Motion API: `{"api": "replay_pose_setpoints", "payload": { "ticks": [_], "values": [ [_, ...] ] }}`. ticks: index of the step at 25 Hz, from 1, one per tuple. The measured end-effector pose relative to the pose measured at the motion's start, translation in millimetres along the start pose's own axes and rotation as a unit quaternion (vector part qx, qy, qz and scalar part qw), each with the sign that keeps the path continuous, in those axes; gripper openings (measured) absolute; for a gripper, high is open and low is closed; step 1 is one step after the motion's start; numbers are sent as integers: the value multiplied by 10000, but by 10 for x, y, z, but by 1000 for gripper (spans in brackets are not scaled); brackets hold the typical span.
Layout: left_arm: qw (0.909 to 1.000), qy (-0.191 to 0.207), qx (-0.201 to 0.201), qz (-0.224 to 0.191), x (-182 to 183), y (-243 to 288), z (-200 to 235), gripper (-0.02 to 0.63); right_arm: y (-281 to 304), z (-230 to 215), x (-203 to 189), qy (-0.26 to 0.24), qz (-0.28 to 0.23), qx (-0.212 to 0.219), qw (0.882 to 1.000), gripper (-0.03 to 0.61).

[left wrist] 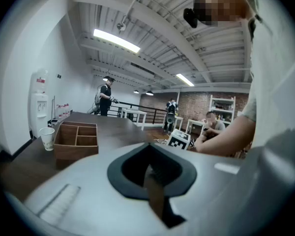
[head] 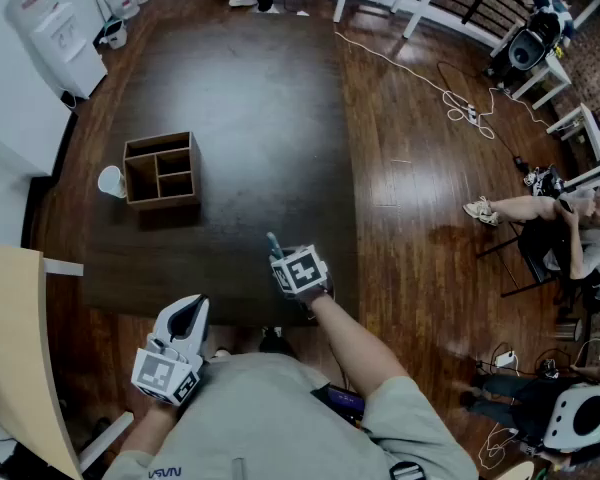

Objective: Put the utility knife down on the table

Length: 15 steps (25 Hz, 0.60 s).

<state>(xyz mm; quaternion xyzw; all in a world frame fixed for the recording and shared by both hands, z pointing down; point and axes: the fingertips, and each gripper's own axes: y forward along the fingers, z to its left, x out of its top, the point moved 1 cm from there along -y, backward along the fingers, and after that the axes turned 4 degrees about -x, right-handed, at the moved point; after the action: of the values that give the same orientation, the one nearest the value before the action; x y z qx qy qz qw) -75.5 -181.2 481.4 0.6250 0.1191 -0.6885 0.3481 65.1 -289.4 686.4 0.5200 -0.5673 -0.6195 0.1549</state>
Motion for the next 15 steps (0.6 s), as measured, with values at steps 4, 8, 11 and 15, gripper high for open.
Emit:
{"api": "replay_pose_setpoints", "payload": {
  "ticks": [4,8,11,15],
  "values": [
    [10000,-24,53,-2,57,80,29,-3,43,31,-14,-171,78,69,9998,75],
    [10000,-54,43,1,93,189,6,-3,1,60,-28,-110,207,382,9990,105],
    [10000,13,-43,-16,119,266,-16,-3,-58,-11,28,-26,146,332,9993,204],
    [9999,-2,-91,-66,134,282,8,-3,-284,-205,124,143,-278,-61,9995,204]
  ]
}}
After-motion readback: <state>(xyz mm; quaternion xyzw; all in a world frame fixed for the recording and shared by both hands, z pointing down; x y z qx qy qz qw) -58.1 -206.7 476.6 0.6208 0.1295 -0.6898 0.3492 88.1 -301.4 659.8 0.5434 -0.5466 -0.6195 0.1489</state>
